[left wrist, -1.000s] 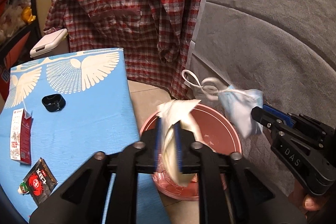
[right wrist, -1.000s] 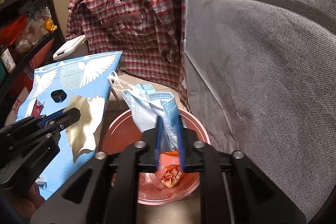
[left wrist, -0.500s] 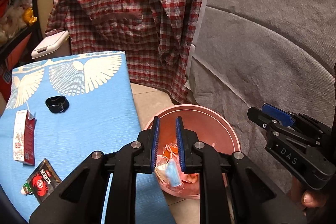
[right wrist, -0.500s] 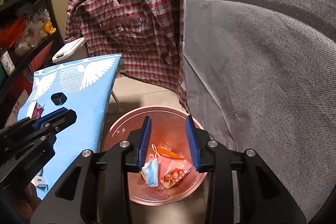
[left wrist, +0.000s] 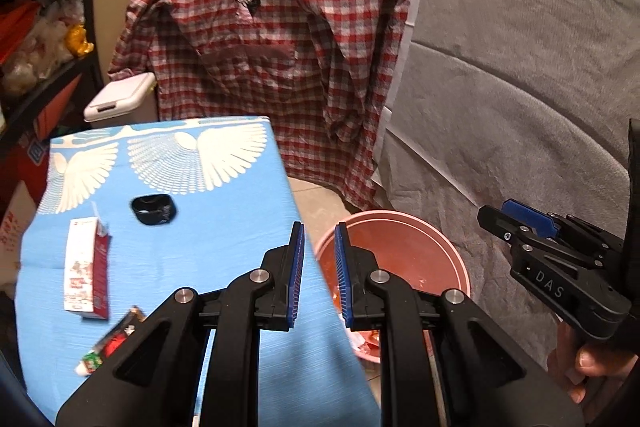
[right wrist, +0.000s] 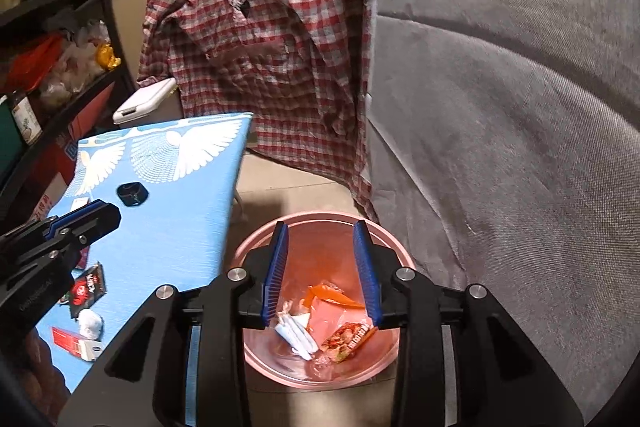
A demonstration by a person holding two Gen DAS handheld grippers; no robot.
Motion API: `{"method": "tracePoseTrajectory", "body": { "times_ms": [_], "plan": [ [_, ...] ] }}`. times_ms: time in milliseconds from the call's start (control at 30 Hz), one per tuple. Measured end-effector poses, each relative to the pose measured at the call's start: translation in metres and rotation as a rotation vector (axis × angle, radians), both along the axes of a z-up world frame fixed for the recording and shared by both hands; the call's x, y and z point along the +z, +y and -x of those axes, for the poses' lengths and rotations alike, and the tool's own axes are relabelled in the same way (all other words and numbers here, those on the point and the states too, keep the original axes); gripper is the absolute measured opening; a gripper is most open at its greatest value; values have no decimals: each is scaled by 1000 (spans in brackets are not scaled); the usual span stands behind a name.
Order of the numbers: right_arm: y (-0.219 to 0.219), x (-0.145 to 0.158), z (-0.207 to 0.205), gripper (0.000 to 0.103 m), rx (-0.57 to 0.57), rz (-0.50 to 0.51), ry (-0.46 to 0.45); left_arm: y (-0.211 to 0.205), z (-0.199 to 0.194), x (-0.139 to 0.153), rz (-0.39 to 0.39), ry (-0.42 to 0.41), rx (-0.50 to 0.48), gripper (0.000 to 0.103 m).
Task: Collect trash
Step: 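Move both open grippers back over the ironing board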
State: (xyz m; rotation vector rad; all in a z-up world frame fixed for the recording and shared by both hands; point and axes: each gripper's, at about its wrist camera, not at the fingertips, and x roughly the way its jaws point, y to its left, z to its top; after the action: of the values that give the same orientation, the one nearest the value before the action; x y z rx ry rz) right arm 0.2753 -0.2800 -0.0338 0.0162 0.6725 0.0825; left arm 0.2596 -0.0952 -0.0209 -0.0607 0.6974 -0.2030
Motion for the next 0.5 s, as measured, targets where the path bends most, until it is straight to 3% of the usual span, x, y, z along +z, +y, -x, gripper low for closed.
{"method": "tracePoseTrajectory", "body": {
  "times_ms": [300, 500],
  "plan": [
    [43, 18, 20, 32, 88, -21, -69, 67, 23, 25, 23, -44, 76, 16],
    [77, 23, 30, 13, 171, -28, -96, 123, 37, 37, 26, -72, 143, 16]
  ]
}}
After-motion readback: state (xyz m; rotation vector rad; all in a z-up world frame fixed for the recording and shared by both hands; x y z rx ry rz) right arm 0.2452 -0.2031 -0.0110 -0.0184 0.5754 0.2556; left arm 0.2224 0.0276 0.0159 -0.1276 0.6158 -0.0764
